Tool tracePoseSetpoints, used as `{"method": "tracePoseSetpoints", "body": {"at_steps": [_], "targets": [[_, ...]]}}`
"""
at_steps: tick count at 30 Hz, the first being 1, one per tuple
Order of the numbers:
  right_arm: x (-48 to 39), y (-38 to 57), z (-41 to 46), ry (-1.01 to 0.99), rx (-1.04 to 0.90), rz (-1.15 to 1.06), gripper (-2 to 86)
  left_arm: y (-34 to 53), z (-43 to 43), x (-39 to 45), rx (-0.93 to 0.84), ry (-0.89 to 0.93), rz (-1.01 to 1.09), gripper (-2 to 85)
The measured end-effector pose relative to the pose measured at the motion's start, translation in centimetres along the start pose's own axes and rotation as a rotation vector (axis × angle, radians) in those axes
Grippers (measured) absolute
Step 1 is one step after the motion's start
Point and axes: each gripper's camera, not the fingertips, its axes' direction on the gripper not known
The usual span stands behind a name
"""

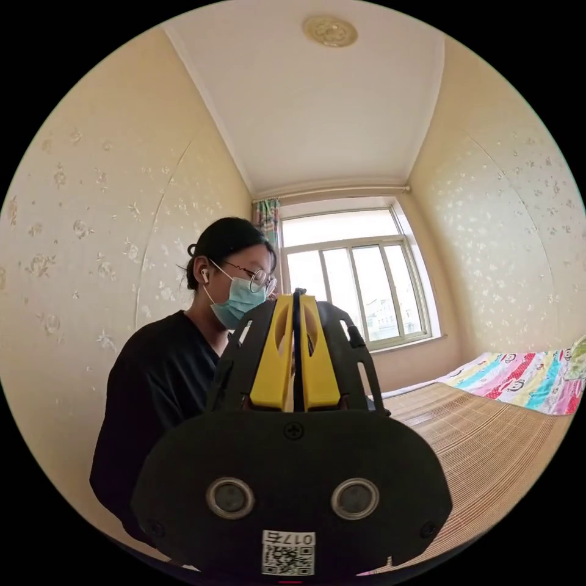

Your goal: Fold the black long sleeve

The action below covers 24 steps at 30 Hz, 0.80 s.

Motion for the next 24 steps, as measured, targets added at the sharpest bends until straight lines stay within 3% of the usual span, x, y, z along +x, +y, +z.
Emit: {"method": "tracePoseSetpoints", "body": {"at_steps": [4, 7, 8, 12, 15, 19, 24], "targets": [[4.9, -2.5, 4.9, 0.476, -0.148, 0.148, 2.0, -6.2, 1.9, -8.6, -0.075, -0.261, -0.064, -0.8], [13.3, -2.3, 8.8, 0.639, -0.316, 0.198, 2.1, -9.7, 6.3, -23.3, -0.221, -0.404, -0.158, -0.6], [15.8, -1.9, 9.4, 0.677, -0.346, 0.236, 2.1, -9.8, 8.3, -31.5, -0.295, -0.433, -0.279, -0.5], [35.7, 5.3, 12.7, 0.940, -0.535, 0.435, 2.2, -4.1, 10.5, -57.7, -0.344, -0.499, -0.562, 1.1], [46.0, 13.6, 13.3, 0.948, -0.556, 0.672, 2.5, 4.0, 7.7, -67.3, -0.335, -0.551, -0.745, 5.6], [47.6, 21.9, 12.9, 0.962, -0.591, 0.784, 2.5, 11.4, 4.7, -65.7, -0.358, -0.659, -0.709, 9.9], [40.1, 26.7, 13.6, 0.932, -0.640, 0.705, 2.7, 21.3, 4.8, -53.3, -0.586, -0.711, -0.609, 10.3]]}}
